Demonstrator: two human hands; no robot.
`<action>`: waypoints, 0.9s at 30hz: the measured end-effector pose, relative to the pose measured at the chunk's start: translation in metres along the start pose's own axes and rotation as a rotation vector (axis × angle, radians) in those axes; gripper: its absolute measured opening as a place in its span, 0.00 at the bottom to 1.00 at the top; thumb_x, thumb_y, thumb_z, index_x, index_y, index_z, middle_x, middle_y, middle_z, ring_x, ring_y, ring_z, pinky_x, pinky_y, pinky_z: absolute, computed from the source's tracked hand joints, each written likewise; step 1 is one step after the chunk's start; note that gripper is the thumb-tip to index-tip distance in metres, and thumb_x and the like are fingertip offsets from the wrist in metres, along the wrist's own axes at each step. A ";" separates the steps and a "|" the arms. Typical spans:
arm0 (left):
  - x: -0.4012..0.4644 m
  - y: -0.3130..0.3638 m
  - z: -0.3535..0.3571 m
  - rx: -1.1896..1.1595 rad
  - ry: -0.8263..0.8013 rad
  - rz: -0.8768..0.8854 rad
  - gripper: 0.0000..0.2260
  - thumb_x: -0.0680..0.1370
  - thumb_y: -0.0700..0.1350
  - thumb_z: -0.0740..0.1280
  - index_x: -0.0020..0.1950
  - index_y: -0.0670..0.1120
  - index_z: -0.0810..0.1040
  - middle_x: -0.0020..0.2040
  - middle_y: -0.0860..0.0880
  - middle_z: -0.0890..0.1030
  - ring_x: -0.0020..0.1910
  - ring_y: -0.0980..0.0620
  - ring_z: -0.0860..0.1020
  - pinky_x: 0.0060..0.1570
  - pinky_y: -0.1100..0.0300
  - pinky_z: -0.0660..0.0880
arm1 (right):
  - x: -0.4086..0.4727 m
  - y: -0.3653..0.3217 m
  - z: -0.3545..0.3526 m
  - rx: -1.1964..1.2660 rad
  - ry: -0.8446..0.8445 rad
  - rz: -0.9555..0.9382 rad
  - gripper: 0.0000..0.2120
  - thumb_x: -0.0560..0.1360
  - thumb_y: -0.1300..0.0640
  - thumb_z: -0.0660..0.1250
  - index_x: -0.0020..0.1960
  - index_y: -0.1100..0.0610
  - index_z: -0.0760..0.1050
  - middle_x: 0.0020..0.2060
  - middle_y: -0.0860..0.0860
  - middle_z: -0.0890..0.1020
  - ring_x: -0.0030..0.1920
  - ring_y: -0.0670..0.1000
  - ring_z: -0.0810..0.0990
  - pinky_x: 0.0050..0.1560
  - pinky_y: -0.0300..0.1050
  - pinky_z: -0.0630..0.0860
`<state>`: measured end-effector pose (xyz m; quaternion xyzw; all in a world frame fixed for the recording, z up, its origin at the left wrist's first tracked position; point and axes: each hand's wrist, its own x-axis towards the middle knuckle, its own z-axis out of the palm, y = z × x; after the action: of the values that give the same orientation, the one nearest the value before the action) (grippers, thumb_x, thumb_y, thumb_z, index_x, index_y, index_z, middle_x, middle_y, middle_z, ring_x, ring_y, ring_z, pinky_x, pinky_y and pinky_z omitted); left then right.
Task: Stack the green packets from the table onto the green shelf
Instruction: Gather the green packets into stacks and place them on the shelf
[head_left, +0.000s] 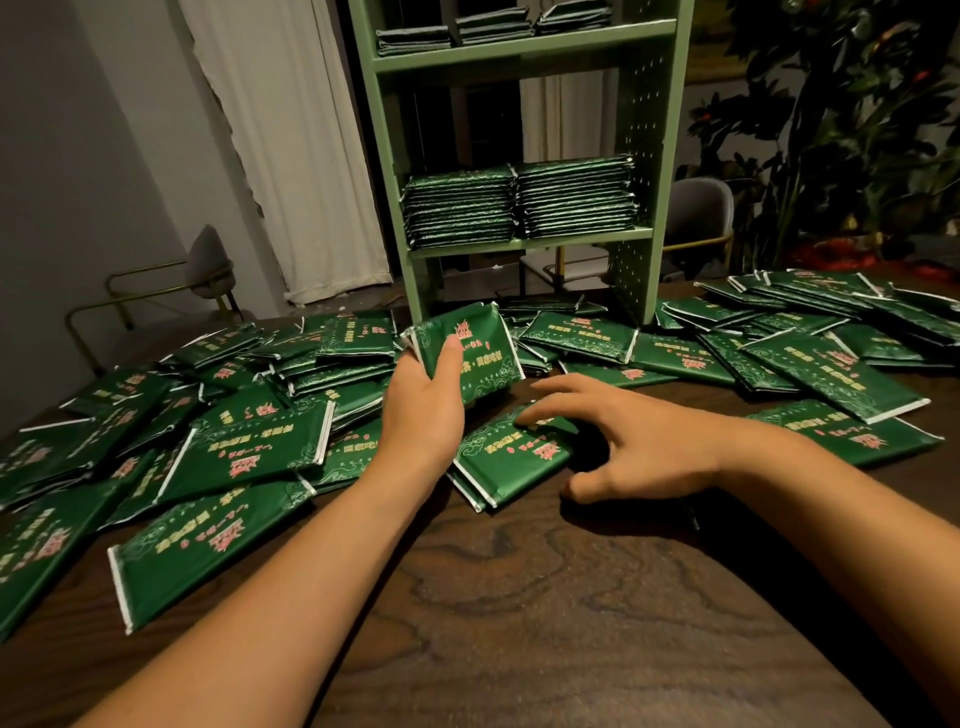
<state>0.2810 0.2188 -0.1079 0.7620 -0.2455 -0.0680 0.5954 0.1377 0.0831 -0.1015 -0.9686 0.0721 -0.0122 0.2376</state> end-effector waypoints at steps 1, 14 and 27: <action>0.000 -0.001 0.000 0.028 -0.012 0.014 0.12 0.84 0.58 0.57 0.48 0.52 0.71 0.45 0.55 0.74 0.44 0.55 0.73 0.41 0.56 0.66 | 0.002 -0.002 0.002 -0.010 -0.001 -0.005 0.33 0.73 0.54 0.72 0.75 0.42 0.66 0.77 0.39 0.57 0.75 0.41 0.59 0.71 0.37 0.58; 0.005 -0.009 0.003 -0.160 -0.177 -0.084 0.14 0.84 0.52 0.62 0.62 0.44 0.76 0.56 0.41 0.83 0.42 0.46 0.87 0.36 0.60 0.82 | 0.004 -0.011 -0.002 -0.085 -0.034 -0.061 0.28 0.75 0.57 0.71 0.73 0.44 0.70 0.70 0.42 0.69 0.70 0.45 0.69 0.73 0.43 0.64; 0.007 -0.009 0.000 -0.081 -0.191 -0.177 0.16 0.82 0.57 0.63 0.56 0.44 0.77 0.56 0.43 0.82 0.54 0.44 0.82 0.54 0.47 0.79 | 0.005 0.000 0.005 -0.033 0.152 -0.031 0.14 0.78 0.57 0.67 0.60 0.47 0.67 0.56 0.49 0.81 0.56 0.52 0.79 0.61 0.54 0.75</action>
<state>0.2896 0.2172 -0.1151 0.7460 -0.2298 -0.2022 0.5915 0.1427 0.0850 -0.1058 -0.9696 0.0751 -0.0885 0.2154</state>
